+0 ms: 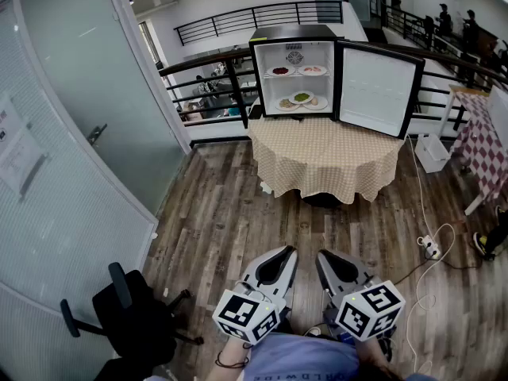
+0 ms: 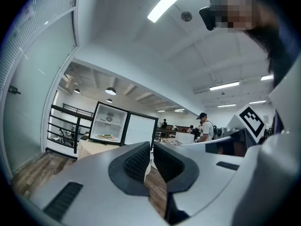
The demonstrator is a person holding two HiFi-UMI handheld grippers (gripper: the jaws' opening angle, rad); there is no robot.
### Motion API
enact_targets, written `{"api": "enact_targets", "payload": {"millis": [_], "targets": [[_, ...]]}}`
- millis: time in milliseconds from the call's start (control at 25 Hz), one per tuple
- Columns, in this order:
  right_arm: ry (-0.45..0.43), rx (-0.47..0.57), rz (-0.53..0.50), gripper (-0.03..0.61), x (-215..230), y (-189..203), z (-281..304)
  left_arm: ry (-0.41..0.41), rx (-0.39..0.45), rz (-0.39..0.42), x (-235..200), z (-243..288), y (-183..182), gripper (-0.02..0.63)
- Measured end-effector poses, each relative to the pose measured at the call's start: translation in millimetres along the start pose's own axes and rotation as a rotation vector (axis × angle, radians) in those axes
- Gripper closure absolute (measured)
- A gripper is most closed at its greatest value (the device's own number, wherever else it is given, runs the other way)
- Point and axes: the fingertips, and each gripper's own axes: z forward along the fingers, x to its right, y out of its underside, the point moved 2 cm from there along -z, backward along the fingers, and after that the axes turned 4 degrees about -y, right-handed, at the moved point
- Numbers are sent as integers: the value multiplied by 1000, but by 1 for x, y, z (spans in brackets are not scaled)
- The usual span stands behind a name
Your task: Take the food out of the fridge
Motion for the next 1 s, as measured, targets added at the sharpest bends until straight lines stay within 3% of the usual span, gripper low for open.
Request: {"api": "enact_targets", "payload": {"millis": [680,1000], "targets": [[47,7,35,558,16,2,14,-20,-53,-22,-13,6,12,594],[29,-2,55,558,41,3,62,-46,-81,-31,-65,43,21,594]]}}
